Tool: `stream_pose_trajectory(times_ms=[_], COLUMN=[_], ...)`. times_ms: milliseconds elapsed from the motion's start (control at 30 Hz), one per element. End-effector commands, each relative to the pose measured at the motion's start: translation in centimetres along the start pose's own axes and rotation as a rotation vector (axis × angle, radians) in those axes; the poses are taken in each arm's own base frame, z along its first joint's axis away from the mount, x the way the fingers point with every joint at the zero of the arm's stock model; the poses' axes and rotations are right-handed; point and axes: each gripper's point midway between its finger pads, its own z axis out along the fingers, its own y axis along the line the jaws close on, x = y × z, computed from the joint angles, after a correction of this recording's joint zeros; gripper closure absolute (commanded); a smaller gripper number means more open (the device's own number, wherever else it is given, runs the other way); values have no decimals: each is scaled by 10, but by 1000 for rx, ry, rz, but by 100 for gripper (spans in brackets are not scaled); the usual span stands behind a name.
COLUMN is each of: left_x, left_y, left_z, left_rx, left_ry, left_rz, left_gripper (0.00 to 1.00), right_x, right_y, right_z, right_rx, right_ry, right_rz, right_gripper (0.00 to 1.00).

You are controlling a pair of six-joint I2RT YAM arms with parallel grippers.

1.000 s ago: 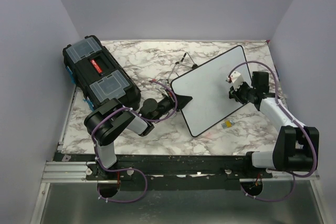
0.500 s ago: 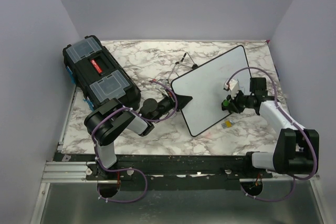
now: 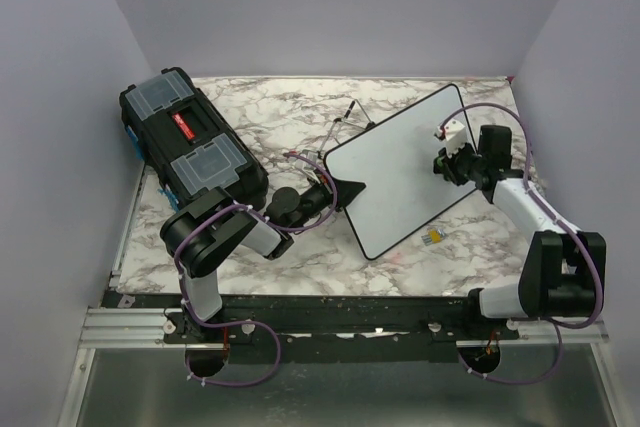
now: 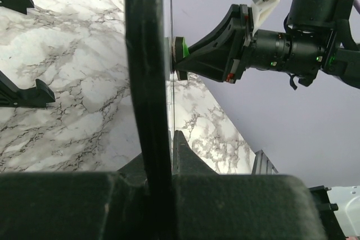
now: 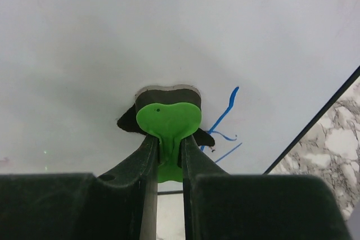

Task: Erase the whiteboard
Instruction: Erase the whiteboard at the center of the board.

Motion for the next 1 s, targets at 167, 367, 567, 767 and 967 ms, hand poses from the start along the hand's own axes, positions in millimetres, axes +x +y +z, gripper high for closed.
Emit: stream_pose_trajectory(times_ms=[167, 367, 567, 767, 967], left_x=[-26, -25, -25, -25, -24], left_y=[-65, -63, -63, -64, -64], left_z=[0, 1, 1, 1, 1], left_rx=[257, 255, 255, 258, 260], left_ry=[-68, -64, -63, -63, -59], left_rz=[37, 33, 34, 33, 26], left_gripper=[100, 100, 100, 100, 100], right_x=[98, 114, 75, 21, -12], right_y=[40, 58, 13, -3, -2], right_z=[-11, -17, -4, 2, 7], right_rx=[-125, -211, -10, -8, -59], right_ry=[295, 329, 248, 103, 12], right_rz=[-162, -185, -101, -76, -32], right_gripper=[99, 99, 99, 99, 99])
